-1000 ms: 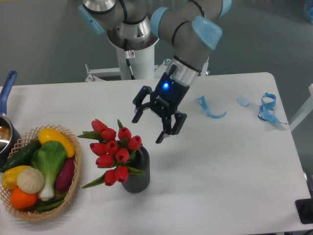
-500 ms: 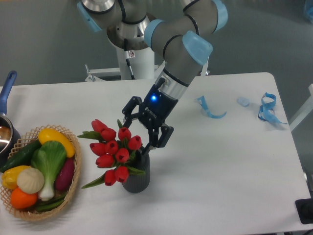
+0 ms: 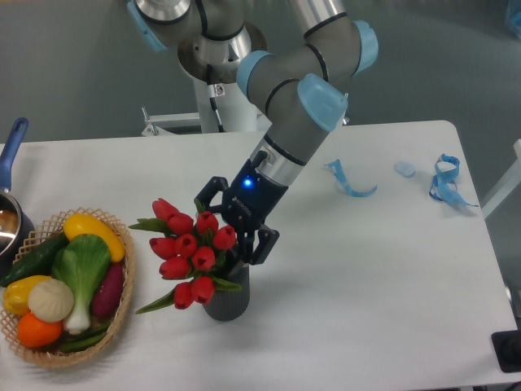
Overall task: Pick up the flowers from the vase
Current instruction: 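Close the gripper on the tulip stems, then lift the gripped tulips up out of the vase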
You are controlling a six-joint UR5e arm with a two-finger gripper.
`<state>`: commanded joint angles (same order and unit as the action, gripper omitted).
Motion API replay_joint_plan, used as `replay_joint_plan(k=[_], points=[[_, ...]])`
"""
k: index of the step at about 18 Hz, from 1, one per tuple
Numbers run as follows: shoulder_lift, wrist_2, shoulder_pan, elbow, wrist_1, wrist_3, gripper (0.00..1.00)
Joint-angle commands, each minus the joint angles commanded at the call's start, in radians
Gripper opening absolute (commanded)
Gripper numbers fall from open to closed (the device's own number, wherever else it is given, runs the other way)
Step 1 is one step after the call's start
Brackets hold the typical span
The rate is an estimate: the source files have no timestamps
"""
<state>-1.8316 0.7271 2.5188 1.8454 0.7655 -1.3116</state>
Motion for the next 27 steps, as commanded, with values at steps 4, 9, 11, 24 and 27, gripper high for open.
replay_joint_plan(k=[4, 9, 11, 24, 27], points=[[0.0, 0.002, 0.0, -0.002, 0.002, -0.002, 0.65], [0.002, 0.002, 0.005, 0.001, 0.002, 0.0, 0.39], [0.002, 0.0, 0.008, 0.0, 0.002, 0.0, 0.34], [0.049, -0.089, 0.057, -0.032, 0.003, 0.095, 0.32], [0.083, -0.11, 0.061, -0.054, 0.003, 0.172, 0.32]])
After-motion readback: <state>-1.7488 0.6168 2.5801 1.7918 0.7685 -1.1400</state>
